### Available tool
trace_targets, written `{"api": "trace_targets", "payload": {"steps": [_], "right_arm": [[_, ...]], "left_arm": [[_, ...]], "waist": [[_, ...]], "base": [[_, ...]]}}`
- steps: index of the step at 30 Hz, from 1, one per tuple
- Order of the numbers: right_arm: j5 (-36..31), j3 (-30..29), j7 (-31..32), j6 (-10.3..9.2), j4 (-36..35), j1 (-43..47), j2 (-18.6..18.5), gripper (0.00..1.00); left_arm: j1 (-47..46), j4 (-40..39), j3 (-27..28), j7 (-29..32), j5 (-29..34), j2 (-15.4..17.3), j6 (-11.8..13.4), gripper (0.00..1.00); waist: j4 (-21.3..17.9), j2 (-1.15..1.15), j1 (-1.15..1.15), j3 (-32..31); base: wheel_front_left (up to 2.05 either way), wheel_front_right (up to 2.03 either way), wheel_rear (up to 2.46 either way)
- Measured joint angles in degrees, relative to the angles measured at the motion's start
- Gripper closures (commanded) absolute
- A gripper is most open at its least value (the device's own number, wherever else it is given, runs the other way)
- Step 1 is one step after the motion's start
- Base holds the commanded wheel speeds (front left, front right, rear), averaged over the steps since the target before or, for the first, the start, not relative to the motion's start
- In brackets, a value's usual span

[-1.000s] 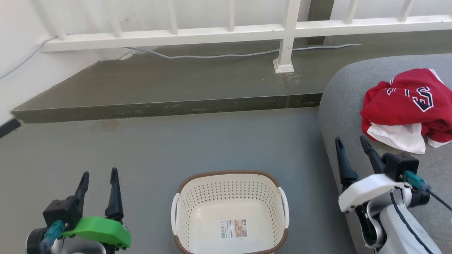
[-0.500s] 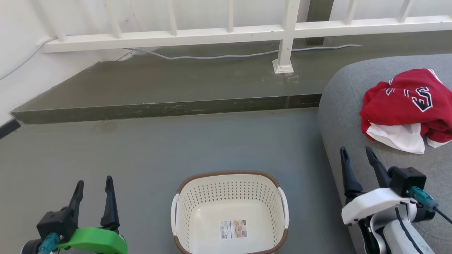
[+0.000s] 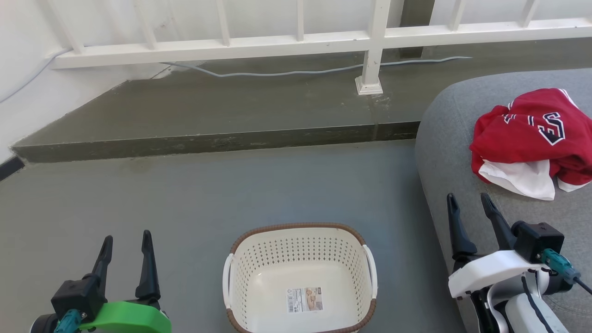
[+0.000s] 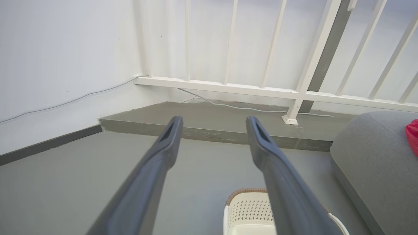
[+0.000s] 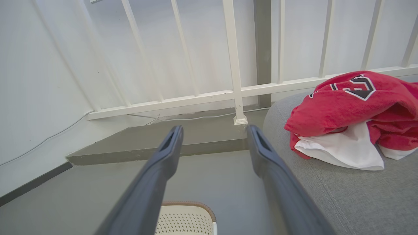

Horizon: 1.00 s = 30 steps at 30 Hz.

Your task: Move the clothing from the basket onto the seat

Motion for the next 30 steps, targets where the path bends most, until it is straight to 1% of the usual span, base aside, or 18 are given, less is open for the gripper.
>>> {"api": "trace_targets", "payload": {"steps": [12, 13, 18, 22, 25, 28, 30], "right_arm": [[0.00, -0.24, 1.66, -0.07, -2.85, 1.85, -0.07, 0.00], [0.00, -0.18, 1.69, 0.01, -2.26, 2.08, 0.09, 1.00], [0.00, 0.23, 1.77, 0.02, 0.32, 3.79, 0.75, 1.00], [0.76, 0.15, 1.78, 0.12, 0.70, 4.51, 1.04, 1.00], [2.90, -0.05, 1.83, 0.60, 0.70, 4.51, 1.18, 1.00], [4.94, -0.36, 2.05, 0.64, 0.69, 4.50, 1.32, 1.00], [6.91, -0.63, 2.44, 1.14, 0.68, 4.49, 1.45, 1.00]], "left_arm": [[0.96, -1.25, -0.22, 0.09, 0.02, -0.12, 0.00, 0.00], [0.97, -0.70, -0.29, 0.11, 0.02, -0.29, -0.01, 1.00], [1.33, 2.04, -0.88, 0.11, 0.02, -1.58, -0.01, 1.00], [1.80, 2.31, -1.12, 0.19, -0.71, -1.99, -0.12, 1.00], [1.80, 2.31, -1.07, 0.62, -2.98, -2.00, -0.59, 1.00], [1.80, 2.31, -0.70, 0.90, -4.65, -2.09, -0.87, 1.00], [1.80, 2.31, -0.34, 1.22, -6.97, -2.20, -1.10, 1.00]], "waist": [[0.01, 0.00, 0.00, 0.00], [0.01, 0.00, 0.00, 0.00], [0.01, 0.00, 0.00, 0.00], [0.05, 0.00, 0.00, 0.04], [0.10, 0.00, 0.00, 0.09], [0.14, 0.00, 0.00, 0.13], [0.18, 0.00, 0.00, 0.16]], "base": [[0.00, 0.00, 0.00], [0.00, 0.00, 0.00], [0.00, 0.00, 0.00], [0.00, 0.00, 0.00], [0.00, 0.00, 0.00], [0.00, 0.00, 0.00], [0.00, 0.00, 0.00]]}}
